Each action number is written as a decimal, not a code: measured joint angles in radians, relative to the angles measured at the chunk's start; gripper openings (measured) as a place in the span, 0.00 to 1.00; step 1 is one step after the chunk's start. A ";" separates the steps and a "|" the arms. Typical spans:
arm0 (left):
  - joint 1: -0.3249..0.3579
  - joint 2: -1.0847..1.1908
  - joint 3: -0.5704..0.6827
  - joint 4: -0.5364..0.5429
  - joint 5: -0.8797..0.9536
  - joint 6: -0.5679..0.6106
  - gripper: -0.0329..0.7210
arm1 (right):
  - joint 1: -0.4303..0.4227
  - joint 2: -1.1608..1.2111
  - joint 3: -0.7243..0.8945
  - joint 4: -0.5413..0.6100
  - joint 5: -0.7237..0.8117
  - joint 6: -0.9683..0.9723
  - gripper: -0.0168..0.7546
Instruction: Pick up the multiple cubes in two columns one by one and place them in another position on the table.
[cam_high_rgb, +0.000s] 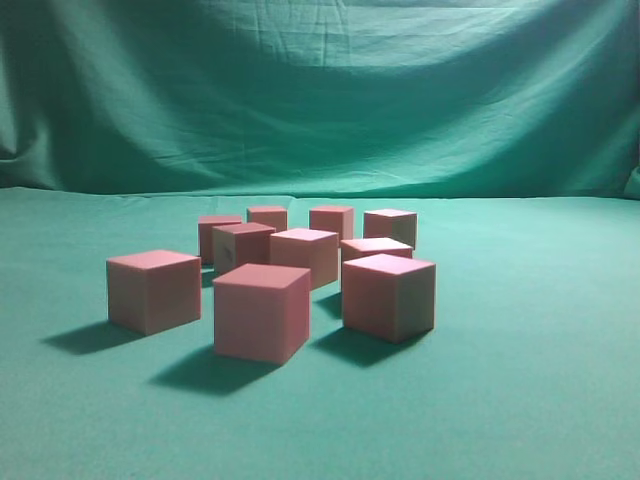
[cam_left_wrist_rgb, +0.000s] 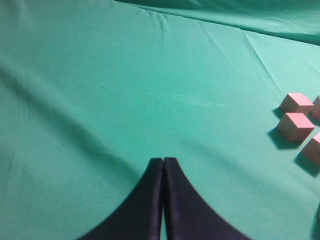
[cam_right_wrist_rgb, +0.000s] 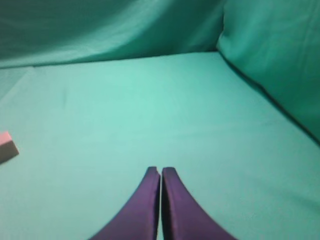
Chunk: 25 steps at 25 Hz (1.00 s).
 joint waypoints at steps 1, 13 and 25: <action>0.000 0.000 0.000 0.000 0.000 0.000 0.04 | 0.000 -0.001 0.016 0.000 0.000 0.000 0.02; 0.000 0.000 0.000 0.000 0.000 0.000 0.04 | 0.000 -0.001 0.058 0.000 0.016 0.000 0.02; 0.000 0.000 0.000 0.000 0.000 0.000 0.04 | 0.000 -0.001 0.058 0.000 0.016 0.001 0.02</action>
